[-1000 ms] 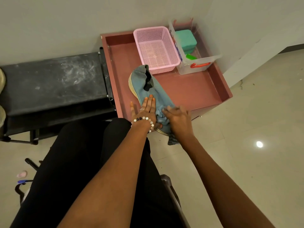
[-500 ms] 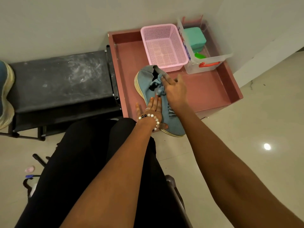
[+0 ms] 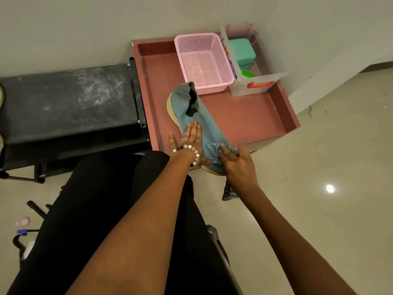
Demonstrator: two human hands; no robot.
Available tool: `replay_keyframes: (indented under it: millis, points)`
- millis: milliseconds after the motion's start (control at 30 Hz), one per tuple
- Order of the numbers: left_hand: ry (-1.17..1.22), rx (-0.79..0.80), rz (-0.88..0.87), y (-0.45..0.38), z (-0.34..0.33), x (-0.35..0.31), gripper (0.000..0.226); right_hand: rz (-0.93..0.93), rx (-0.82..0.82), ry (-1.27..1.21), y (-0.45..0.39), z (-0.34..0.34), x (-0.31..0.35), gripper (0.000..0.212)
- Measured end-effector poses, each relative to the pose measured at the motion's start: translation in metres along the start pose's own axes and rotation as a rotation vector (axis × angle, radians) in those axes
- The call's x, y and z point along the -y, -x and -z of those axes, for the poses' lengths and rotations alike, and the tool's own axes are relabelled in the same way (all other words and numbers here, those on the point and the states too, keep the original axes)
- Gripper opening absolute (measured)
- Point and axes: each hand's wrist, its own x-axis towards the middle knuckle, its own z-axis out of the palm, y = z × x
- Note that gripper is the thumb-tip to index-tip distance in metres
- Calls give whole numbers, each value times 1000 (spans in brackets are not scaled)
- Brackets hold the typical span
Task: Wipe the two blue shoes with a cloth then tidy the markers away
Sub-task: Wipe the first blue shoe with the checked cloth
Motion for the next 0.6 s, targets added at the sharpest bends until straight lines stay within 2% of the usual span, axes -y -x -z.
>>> replay_keyframes:
  millis: [100, 267, 367, 500, 600]
  points:
    - [14, -7, -6, 1, 1, -1, 118, -31, -41, 6, -25, -17, -2, 27]
    - [1, 21, 9, -2, -1, -1, 120, -32, -139, -7, -67, -51, 2, 23]
    - [-3, 20, -4, -1, -2, 0, 117, -44, -190, 36, -95, -52, 0, 26]
    - [46, 44, -8, 0, 2, 2, 117, -93, -173, 27, -138, -44, 2, 35]
    - [41, 51, -7, 0, 1, 2, 115, -32, -160, 7, -128, -45, -3, 37]
